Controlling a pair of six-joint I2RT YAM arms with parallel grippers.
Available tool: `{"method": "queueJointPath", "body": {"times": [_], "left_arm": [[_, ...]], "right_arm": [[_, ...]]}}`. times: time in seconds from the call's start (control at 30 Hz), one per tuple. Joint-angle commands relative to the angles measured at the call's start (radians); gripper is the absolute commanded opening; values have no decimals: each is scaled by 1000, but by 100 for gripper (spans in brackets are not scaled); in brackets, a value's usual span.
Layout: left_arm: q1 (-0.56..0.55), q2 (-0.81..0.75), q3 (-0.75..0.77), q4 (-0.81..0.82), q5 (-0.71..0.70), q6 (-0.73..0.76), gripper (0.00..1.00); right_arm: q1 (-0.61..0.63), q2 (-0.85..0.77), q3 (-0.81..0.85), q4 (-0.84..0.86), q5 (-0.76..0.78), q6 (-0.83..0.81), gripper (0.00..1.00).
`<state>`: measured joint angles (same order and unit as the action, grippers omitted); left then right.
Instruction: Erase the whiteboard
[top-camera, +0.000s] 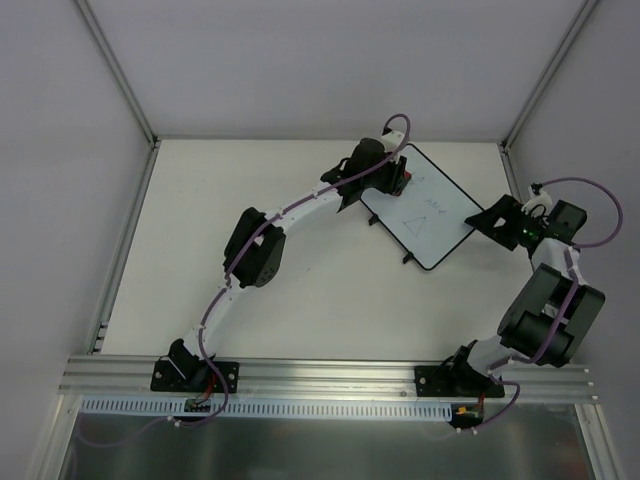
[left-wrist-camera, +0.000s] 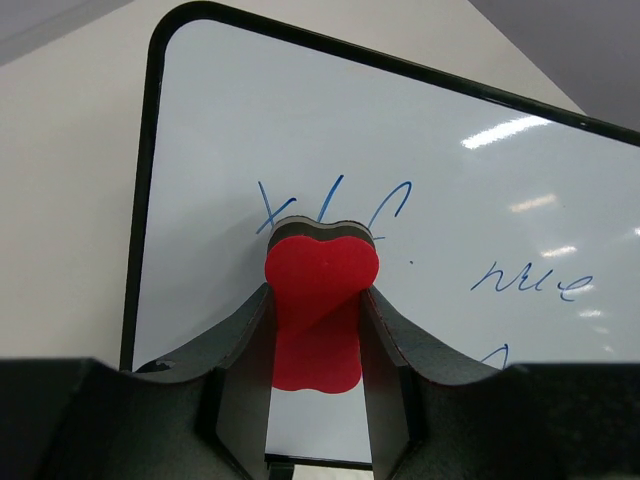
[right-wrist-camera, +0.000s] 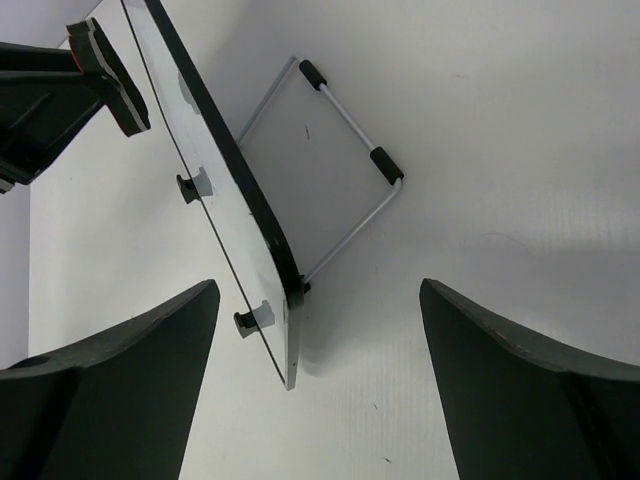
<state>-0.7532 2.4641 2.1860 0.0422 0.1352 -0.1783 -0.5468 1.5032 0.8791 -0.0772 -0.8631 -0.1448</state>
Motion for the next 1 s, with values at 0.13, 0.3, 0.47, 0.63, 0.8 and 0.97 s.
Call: {"method": "queueJointPath", "body": {"times": [0.13,0.3,0.47,0.63,0.8,0.97], "left_arm": [[-6,-56,0,33,50,129,9],[-6,-47,1,33,27,151,9],[-6,-33,24,33,-2,164,9],[-5,9,67,41,-35,169,9],[8,38,86,79,-59,165,9],[20,61,104,108,-46,158,9]], "right_arm": [[-10,-69,159,-87,7,-39,88],[10,-37,264,-128,-22,-53,88],[53,26,316,-153,-44,-64,88],[88,57,339,-156,-34,-75,86],[116,94,363,-168,-37,-84,82],[127,126,366,-171,-34,-96,79]]}}
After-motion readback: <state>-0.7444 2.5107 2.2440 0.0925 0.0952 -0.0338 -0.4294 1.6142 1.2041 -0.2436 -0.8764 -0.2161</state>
